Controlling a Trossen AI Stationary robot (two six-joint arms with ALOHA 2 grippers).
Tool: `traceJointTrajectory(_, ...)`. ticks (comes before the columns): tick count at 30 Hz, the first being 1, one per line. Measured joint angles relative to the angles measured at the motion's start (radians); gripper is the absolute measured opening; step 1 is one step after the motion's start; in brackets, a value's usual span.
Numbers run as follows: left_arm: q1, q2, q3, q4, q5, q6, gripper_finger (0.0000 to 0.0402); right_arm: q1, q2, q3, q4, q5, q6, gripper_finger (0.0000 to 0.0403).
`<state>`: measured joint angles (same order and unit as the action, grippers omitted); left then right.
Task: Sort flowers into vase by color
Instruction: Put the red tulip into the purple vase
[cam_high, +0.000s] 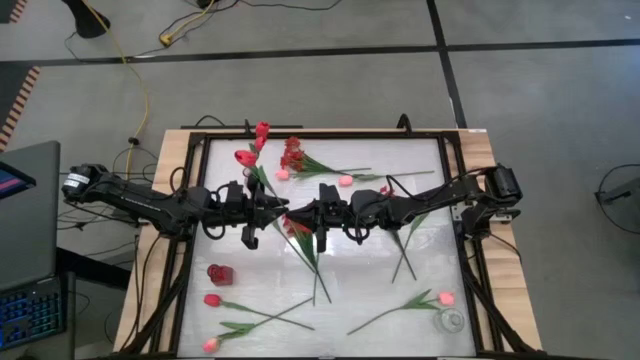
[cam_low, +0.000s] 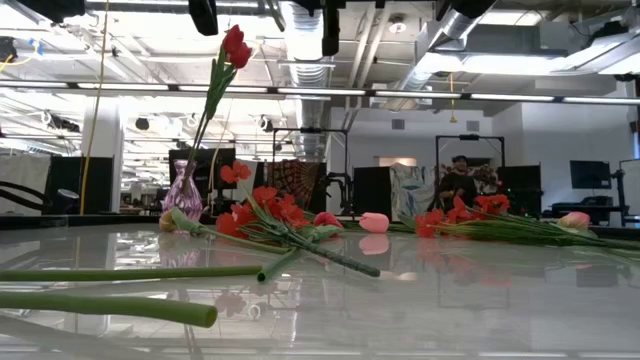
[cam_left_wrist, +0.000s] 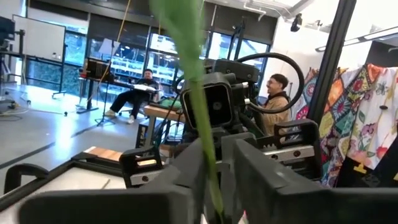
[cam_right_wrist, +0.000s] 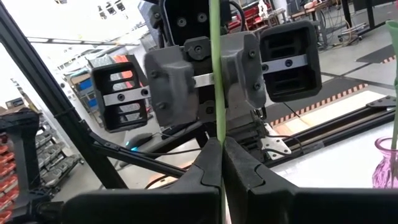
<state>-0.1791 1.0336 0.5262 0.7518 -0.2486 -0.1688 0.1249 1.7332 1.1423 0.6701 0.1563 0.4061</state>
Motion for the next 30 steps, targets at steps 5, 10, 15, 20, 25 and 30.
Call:
traceJointTrajectory(5, 0.000, 0.000, 0.000, 0.000, -0.002, 0.001, 0.0007, 0.000, 0.000, 0.000, 0.004, -0.003, 0.000, 0.0030)
traceJointTrajectory(10, 0.000, -0.007, 0.000, -0.003, 0.001, 0.007, 0.0002, 0.000, 0.000, 0.000, 0.003, -0.005, 0.002, 0.0048)
traceJointTrajectory(15, 0.000, -0.021, 0.000, -0.011, -0.002, 0.016, 0.0002, -0.003, 0.000, 0.000, 0.004, -0.020, 0.007, 0.0079)
traceJointTrajectory(20, 0.000, -0.042, 0.000, -0.039, -0.002, 0.014, 0.0002, -0.011, 0.000, 0.000, 0.005, -0.025, -0.012, 0.0138)
traceJointTrajectory(25, 0.000, -0.116, 0.000, -0.134, -0.040, 0.031, 0.0002, -0.028, 0.000, 0.000, -0.001, -0.028, -0.012, 0.0217)
traceJointTrajectory(30, 0.000, -0.238, 0.000, -0.293, -0.126, 0.057, 0.0002, -0.048, 0.000, 0.001, -0.005, -0.028, -0.014, 0.0266)
